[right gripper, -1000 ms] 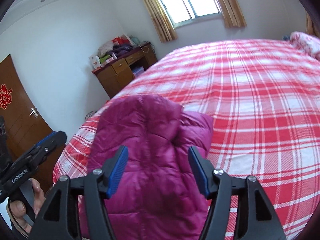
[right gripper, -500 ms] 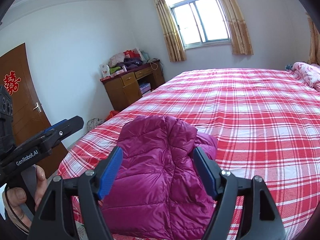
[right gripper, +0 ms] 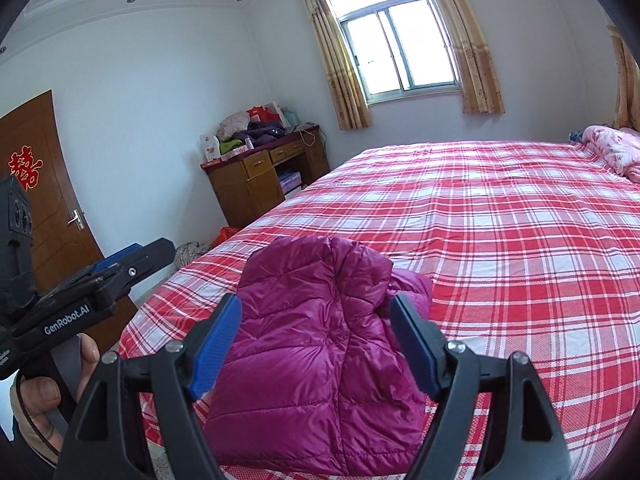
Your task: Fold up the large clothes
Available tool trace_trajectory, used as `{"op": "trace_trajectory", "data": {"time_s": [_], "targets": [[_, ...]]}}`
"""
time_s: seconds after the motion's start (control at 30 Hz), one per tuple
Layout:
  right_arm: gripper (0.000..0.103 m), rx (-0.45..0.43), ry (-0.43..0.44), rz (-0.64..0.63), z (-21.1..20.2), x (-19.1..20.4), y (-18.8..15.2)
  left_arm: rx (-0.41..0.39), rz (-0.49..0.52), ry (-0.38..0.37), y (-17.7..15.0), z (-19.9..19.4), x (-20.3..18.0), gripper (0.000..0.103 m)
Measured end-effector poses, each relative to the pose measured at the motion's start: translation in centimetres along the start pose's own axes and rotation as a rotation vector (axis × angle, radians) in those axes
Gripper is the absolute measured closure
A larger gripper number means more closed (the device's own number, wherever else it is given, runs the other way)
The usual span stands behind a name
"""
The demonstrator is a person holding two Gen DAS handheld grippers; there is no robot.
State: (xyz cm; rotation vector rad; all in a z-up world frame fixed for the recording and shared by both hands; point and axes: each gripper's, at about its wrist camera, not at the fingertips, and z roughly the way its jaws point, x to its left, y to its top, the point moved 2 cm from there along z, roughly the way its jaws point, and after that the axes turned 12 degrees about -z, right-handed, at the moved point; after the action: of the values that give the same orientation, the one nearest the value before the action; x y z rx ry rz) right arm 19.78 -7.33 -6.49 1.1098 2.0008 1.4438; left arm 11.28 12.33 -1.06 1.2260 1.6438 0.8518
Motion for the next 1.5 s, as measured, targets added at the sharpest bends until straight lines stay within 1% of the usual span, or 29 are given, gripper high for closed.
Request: {"op": "trace_trajectory", "data": {"time_s": [0.6, 0.9, 0.97, 1.07, 1.4, 1.5], "targets": [[0.023, -0.002, 0.001, -0.005, -0.1, 0.2, 0.1, 0.008, 0.011, 0.01, -0.2, 0.1, -0.2, 0.024], [0.023, -0.004, 0.002, -0.013, -0.1, 0.4, 0.1, 0.015, 0.013, 0.035, -0.1, 0.3, -0.3, 0.022], [0.023, -0.005, 0.001, -0.016, -0.1, 0.4, 0.2, 0.017, 0.021, 0.029, -0.1, 0.4, -0.3, 0.022], [0.023, -0.007, 0.002, -0.018, -0.2, 0.5, 0.3, 0.008, 0.027, 0.047, -0.1, 0.4, -0.3, 0.022], [0.023, -0.009, 0.011, -0.043, -0.1, 1.4, 0.8, 0.003, 0.013, 0.051, 0.2, 0.2, 0.2, 0.022], [0.023, -0.008, 0.014, -0.054, -0.1, 1.6, 0.7, 0.019, 0.004, 0.047, 0.2, 0.6, 0.4, 0.019]]}}
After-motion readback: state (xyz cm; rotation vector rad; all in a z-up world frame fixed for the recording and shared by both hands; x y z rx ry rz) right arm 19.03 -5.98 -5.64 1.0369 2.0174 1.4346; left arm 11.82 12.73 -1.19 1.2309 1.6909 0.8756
